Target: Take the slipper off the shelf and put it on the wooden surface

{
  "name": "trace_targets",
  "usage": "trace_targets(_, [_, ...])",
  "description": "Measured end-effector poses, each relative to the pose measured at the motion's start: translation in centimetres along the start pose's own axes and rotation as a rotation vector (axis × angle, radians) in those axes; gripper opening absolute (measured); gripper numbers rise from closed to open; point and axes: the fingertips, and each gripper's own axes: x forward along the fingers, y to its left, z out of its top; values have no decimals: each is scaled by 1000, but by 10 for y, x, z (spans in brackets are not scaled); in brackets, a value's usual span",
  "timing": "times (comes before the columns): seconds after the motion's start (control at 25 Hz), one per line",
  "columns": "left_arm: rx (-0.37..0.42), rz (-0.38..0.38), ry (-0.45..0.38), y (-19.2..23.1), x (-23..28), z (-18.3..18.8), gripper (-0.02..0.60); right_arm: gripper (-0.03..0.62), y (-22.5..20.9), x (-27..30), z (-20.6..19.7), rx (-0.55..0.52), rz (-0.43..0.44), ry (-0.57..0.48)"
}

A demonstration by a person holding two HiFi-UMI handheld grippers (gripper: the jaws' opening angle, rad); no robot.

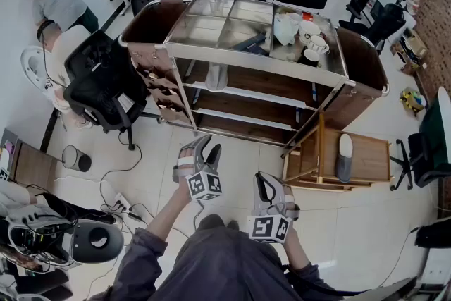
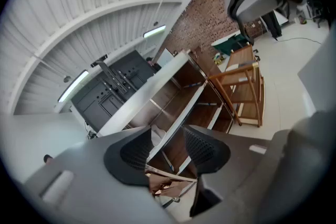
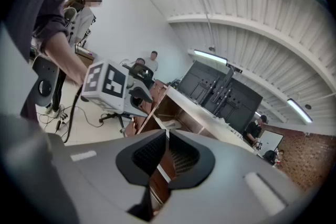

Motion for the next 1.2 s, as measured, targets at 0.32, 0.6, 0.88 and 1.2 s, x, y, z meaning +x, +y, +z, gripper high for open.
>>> trace_targets(0.32, [140, -78, 148, 11, 172, -52, 292, 31, -49, 54, -66, 84, -16, 135])
trace_targets(0.6, [265, -126, 284, 25, 307, -128, 304, 6, -110, 126, -80, 153, -86, 277])
trace_targets(0.88, [375, -132, 329, 29, 363, -156, 109, 3, -142, 157, -93, 179, -123, 368])
trace_targets(1.2, [376, -11, 208, 55, 315, -114, 52, 3, -137, 136, -101, 181, -119, 343])
